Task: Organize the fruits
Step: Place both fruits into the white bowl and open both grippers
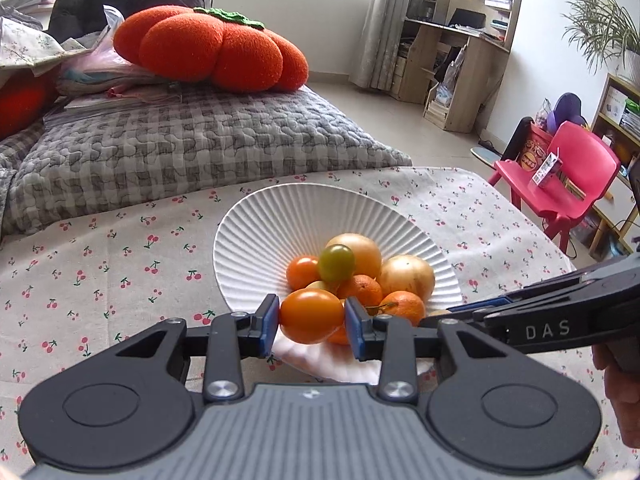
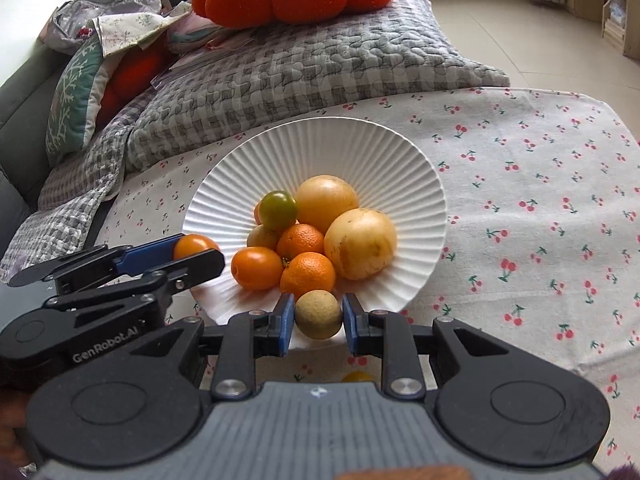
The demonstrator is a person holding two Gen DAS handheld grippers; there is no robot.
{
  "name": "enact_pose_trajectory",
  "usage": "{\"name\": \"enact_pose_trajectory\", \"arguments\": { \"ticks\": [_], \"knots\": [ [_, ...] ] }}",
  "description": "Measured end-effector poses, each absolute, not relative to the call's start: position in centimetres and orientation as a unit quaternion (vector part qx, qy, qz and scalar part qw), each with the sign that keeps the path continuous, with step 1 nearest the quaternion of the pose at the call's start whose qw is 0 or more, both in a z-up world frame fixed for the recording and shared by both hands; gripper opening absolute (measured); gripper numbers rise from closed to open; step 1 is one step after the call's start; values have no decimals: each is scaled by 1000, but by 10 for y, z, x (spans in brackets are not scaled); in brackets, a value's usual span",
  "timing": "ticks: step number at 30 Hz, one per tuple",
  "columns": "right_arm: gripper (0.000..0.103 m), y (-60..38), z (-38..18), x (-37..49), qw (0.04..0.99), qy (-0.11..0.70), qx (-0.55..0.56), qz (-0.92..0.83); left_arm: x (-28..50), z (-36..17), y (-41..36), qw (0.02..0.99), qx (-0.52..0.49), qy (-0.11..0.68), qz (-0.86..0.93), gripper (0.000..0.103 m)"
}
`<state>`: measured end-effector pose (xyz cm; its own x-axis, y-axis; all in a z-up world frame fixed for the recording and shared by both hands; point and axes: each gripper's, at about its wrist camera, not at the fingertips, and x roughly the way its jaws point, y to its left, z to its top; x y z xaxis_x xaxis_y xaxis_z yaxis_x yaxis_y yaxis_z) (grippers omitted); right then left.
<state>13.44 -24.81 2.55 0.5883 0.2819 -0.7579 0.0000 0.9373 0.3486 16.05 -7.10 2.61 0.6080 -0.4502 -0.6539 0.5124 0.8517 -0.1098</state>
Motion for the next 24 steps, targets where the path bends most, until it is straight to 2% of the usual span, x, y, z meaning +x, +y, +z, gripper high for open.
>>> {"name": "enact_pose_trajectory", "arguments": {
  "ticks": [13, 24],
  "knots": [
    [23, -228, 14, 157, 889, 437, 110, 86, 179, 13, -75, 895, 61, 348, -272, 20],
    [27, -233, 21, 156, 887, 436, 129, 87, 176, 15, -72, 893, 53, 345, -283, 24]
  ]
}}
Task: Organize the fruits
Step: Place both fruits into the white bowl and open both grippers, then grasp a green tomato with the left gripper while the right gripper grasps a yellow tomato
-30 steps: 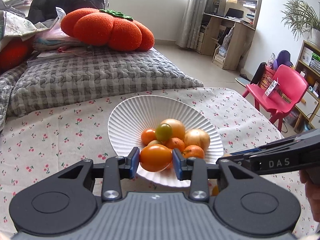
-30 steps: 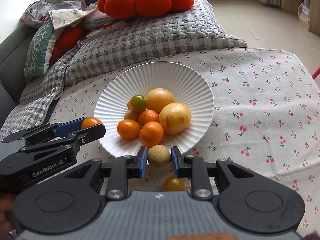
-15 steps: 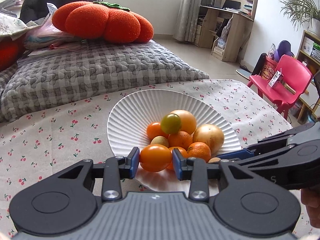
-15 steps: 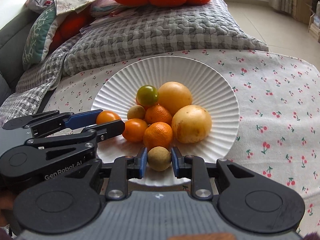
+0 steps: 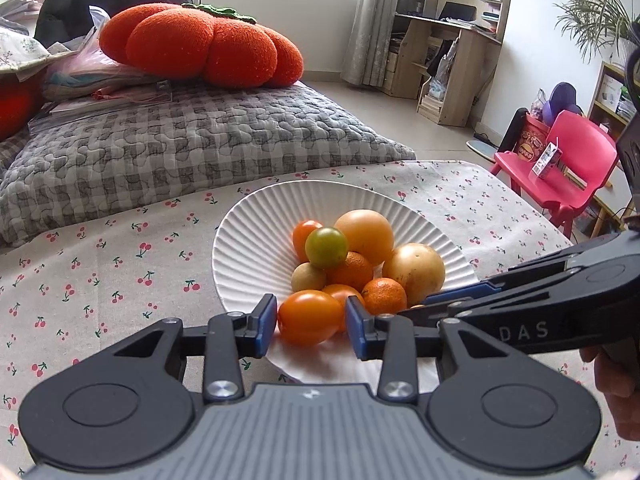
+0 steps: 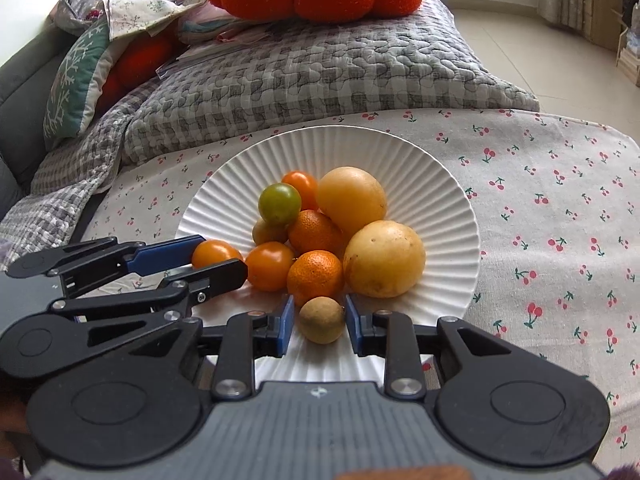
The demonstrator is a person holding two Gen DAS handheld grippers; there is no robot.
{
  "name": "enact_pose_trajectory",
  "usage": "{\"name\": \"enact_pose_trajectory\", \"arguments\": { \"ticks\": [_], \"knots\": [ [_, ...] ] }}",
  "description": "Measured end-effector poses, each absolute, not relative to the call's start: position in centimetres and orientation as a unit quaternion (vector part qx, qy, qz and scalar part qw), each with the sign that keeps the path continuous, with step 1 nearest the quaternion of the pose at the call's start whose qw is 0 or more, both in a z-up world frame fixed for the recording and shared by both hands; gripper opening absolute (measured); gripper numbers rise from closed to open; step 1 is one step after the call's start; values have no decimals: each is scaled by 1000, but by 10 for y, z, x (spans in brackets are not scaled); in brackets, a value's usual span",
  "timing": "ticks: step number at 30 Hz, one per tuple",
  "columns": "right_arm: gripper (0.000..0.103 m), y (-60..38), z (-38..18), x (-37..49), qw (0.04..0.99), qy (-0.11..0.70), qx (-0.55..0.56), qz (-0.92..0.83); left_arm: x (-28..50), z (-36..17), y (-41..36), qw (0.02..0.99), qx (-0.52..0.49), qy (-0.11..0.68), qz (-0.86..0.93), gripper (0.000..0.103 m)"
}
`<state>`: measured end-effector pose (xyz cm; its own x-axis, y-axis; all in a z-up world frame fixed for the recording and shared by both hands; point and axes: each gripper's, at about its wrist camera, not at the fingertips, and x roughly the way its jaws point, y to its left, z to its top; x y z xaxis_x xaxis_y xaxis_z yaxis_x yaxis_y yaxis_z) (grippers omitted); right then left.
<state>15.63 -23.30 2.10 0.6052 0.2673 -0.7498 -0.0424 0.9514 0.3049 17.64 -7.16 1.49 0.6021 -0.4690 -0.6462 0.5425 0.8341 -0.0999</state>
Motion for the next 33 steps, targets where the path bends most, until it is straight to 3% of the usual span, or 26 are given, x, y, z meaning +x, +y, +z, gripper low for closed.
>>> {"name": "enact_pose_trajectory", "arguments": {
  "ticks": [5, 9, 13, 21, 25, 33],
  "knots": [
    [31, -239, 35, 147, 890, 424, 144, 92, 171, 29, -66, 897, 35, 334, -287, 36],
    [34, -240, 52, 134, 902, 403, 125, 90, 162, 40, -62, 899, 11, 334, -284, 37],
    [36, -243, 62, 120, 904, 399, 122, 90, 148, 48, -58, 902, 2, 338, -271, 44],
    [39, -244, 81, 85, 915, 380, 102, 89, 126, 58, -44, 908, 4, 335, -250, 45],
    [46, -249, 91, 70, 919, 367, 113, 93, 117, 60, -32, 908, -17, 344, -239, 45],
    [49, -249, 76, 59, 907, 402, 99, 80, 89, 55, -31, 904, -3, 361, -227, 45]
  ]
}}
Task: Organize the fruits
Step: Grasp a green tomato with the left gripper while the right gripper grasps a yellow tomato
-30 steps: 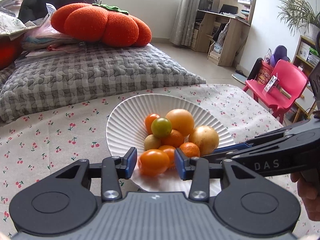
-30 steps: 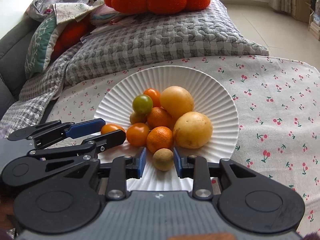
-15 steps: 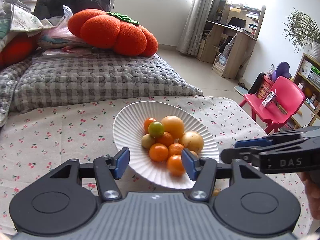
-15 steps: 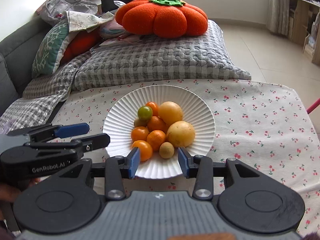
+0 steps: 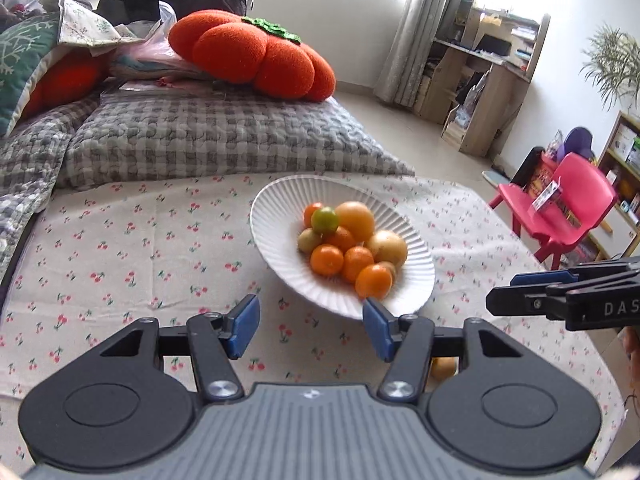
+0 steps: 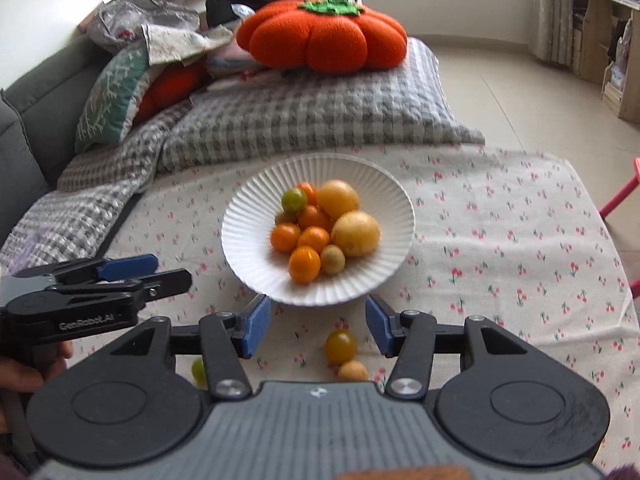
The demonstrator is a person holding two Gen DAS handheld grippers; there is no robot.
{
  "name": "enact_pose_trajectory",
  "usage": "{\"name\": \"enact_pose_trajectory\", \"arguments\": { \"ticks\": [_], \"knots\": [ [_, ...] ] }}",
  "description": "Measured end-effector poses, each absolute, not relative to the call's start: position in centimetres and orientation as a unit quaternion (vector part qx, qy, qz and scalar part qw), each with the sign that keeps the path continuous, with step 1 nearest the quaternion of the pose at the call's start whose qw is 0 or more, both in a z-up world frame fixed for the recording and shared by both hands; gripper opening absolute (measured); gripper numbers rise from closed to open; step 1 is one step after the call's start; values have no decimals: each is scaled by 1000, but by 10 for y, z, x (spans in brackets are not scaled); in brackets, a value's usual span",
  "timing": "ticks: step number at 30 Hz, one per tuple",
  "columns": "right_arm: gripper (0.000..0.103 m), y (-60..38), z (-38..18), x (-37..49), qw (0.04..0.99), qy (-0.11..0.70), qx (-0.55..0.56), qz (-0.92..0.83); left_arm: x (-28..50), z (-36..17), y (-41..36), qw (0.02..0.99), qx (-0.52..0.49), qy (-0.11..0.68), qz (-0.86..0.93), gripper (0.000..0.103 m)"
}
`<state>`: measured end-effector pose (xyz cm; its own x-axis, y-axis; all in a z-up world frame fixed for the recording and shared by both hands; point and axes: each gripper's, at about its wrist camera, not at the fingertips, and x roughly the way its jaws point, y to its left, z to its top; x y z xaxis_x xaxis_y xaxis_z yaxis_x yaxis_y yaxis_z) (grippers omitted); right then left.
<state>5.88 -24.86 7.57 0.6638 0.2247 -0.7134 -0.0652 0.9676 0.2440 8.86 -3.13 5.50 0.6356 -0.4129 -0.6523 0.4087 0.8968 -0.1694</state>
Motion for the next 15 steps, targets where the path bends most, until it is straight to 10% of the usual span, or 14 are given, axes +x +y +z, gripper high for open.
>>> {"name": "enact_pose_trajectory", "arguments": {
  "ticks": [15],
  "knots": [
    [53, -237, 54, 49, 883, 452, 93, 85, 60, 16, -28, 879, -2, 430, -207, 45]
  ]
}}
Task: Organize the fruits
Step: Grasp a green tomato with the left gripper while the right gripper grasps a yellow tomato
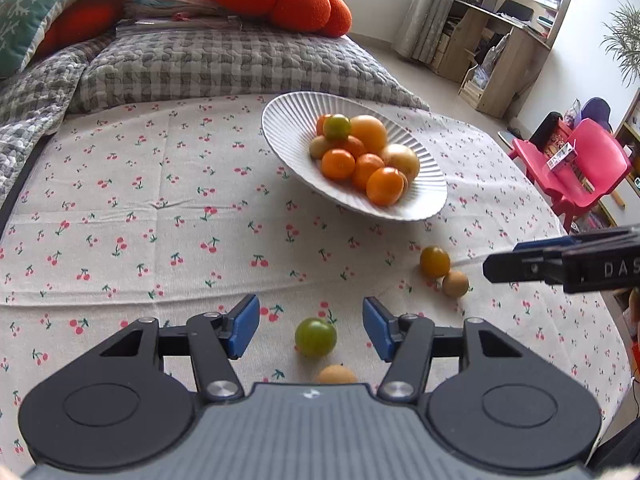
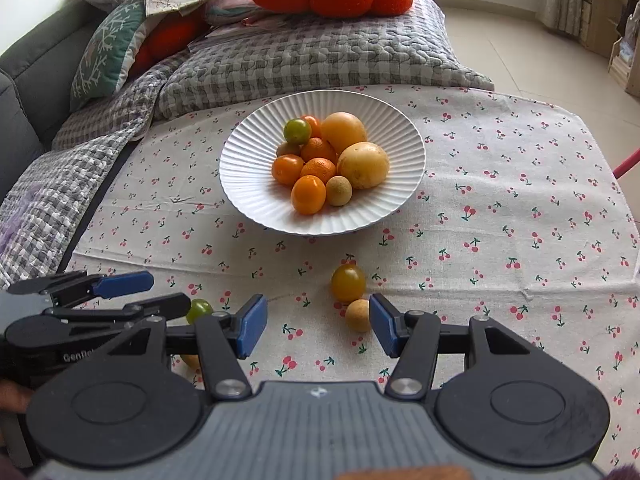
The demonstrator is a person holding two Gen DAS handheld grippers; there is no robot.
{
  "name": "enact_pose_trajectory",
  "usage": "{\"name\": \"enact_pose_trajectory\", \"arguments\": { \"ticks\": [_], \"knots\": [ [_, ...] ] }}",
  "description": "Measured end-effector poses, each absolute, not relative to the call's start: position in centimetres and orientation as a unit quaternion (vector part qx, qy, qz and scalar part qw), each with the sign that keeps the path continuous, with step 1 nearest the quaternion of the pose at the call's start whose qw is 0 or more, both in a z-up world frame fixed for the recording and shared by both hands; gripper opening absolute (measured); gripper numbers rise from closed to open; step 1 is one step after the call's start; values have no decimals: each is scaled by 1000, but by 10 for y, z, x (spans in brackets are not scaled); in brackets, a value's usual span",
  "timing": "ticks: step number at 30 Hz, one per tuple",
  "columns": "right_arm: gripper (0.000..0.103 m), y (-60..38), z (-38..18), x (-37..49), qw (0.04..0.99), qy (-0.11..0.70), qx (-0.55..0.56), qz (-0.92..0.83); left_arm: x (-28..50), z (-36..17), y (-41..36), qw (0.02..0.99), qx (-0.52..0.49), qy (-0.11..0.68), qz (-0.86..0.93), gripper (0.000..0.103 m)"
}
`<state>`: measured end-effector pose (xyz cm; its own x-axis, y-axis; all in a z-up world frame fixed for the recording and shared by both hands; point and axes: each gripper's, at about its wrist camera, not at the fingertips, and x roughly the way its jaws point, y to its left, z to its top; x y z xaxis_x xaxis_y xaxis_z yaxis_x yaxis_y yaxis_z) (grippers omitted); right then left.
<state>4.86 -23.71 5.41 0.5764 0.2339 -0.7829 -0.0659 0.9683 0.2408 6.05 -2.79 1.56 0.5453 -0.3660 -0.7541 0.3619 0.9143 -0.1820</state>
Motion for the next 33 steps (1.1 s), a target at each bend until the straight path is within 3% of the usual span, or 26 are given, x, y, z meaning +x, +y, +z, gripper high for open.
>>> {"name": "enact_pose_trajectory", "arguments": {
  "ticks": [18, 26, 30, 33],
  "knots": [
    [51, -239, 23, 77, 883, 453, 103, 60, 60, -14, -40, 874, 18, 448, -186, 42],
    [44, -232, 1, 92, 882, 462, 76, 52, 63, -20, -41, 870, 18, 452, -194, 15],
    [41, -230, -3, 95, 882, 464, 65, 52, 66, -20, -41, 870, 14, 452, -196, 11],
    [29, -226, -7, 96, 883, 464, 52, 54, 66, -20, -42, 870, 15, 452, -197, 11]
  ]
}}
